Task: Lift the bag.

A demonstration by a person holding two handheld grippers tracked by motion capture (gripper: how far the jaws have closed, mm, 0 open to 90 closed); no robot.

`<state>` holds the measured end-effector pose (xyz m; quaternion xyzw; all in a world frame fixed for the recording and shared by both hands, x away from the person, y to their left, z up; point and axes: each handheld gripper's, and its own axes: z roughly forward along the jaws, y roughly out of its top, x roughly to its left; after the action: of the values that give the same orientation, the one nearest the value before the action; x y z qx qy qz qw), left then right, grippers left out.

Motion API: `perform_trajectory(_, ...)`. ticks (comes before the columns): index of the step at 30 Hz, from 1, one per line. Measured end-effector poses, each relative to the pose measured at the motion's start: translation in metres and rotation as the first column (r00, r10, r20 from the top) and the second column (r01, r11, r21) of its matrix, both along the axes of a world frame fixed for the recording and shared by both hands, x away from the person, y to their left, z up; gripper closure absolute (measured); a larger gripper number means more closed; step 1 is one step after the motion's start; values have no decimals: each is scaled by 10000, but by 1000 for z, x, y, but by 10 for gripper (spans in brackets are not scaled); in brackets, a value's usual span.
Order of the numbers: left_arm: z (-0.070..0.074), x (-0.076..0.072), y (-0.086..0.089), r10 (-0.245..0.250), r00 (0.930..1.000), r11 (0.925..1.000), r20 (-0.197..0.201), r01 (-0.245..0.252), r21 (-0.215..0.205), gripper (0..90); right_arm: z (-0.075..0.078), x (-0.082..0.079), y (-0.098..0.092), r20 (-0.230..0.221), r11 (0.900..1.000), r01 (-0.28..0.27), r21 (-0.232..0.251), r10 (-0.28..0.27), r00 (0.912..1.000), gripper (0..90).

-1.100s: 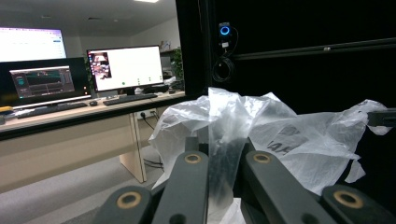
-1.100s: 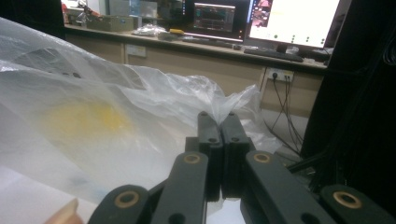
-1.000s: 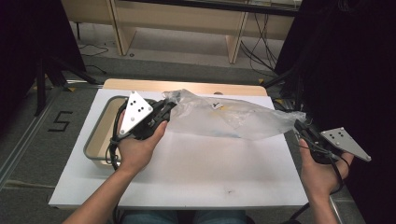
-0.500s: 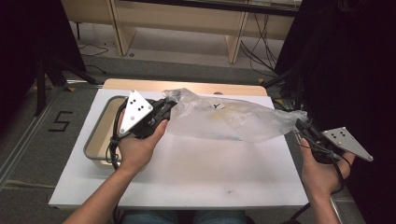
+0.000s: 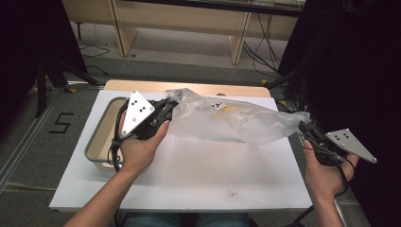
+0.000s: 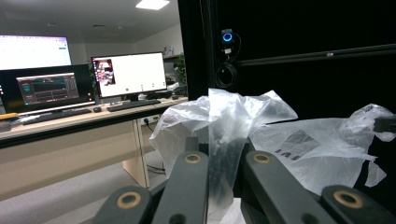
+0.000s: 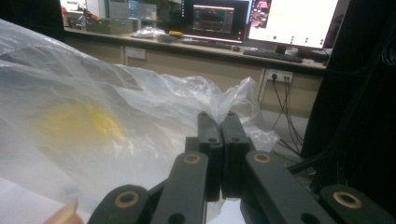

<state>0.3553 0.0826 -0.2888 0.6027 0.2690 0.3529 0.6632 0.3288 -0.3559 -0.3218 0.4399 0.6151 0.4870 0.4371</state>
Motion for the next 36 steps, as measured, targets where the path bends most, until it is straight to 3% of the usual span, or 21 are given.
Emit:
perform_trajectory(9, 6, -2, -2, -127, 9997, 9998, 219, 130, -134, 887, -1, 1, 2, -19, 10000, -52, -53, 52, 10000, 897)
perform_trajectory(26, 15, -4, -5, -236, 9986, 9991, 466, 252, -339, 887, 8, -3, -2, 336, 10000, 72, 18, -73, 9994, 897)
perform_trajectory(36, 10, 6, -3, 42, 9996, 9992, 270, -31, -393, 887, 5, 0, 1, 186, 10000, 8, 16, -8, 9998, 896)
